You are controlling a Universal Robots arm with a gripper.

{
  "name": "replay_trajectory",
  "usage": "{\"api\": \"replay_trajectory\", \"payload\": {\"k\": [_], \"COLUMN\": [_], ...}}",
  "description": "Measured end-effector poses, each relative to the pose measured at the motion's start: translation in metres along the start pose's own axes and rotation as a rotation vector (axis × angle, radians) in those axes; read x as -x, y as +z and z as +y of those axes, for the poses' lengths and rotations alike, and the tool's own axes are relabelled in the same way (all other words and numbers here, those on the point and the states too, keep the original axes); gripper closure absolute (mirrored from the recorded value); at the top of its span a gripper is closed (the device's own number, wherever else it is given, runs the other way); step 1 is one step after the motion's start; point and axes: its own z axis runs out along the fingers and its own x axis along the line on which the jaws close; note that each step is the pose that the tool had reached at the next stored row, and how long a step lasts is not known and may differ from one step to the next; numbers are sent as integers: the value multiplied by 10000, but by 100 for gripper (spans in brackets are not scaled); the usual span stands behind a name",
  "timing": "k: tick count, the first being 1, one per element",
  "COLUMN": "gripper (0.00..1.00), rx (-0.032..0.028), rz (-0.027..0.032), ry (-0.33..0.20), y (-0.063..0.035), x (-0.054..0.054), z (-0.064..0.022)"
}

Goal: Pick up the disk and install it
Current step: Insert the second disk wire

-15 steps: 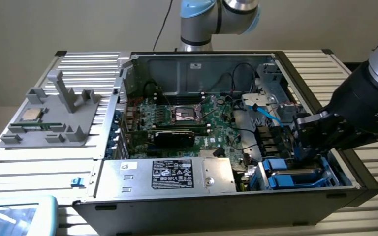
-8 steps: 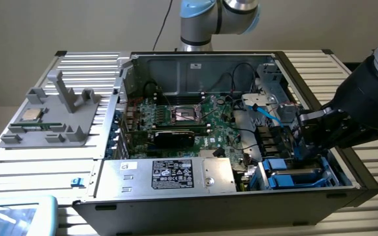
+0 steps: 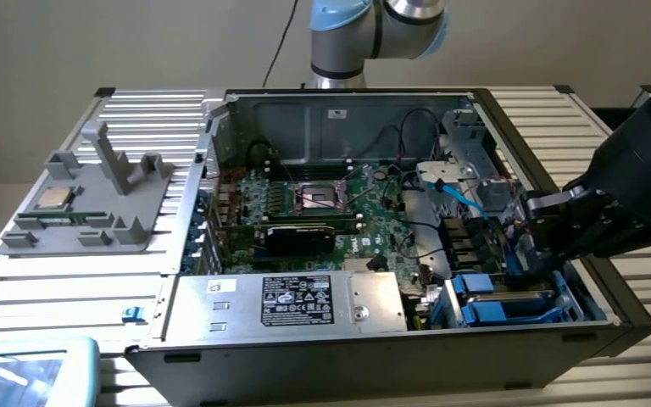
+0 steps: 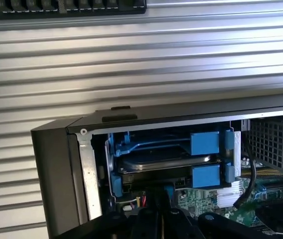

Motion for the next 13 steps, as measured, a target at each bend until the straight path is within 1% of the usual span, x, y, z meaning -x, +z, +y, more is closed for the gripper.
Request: {"api": "replay_trajectory", "payload": {"k": [3,13], "gripper": [89,89], "rx": [-1,-5], "rz": [0,2], "ry": [0,0], "y": [4,70], "x": [-23,-49], "z": [0,16]}}
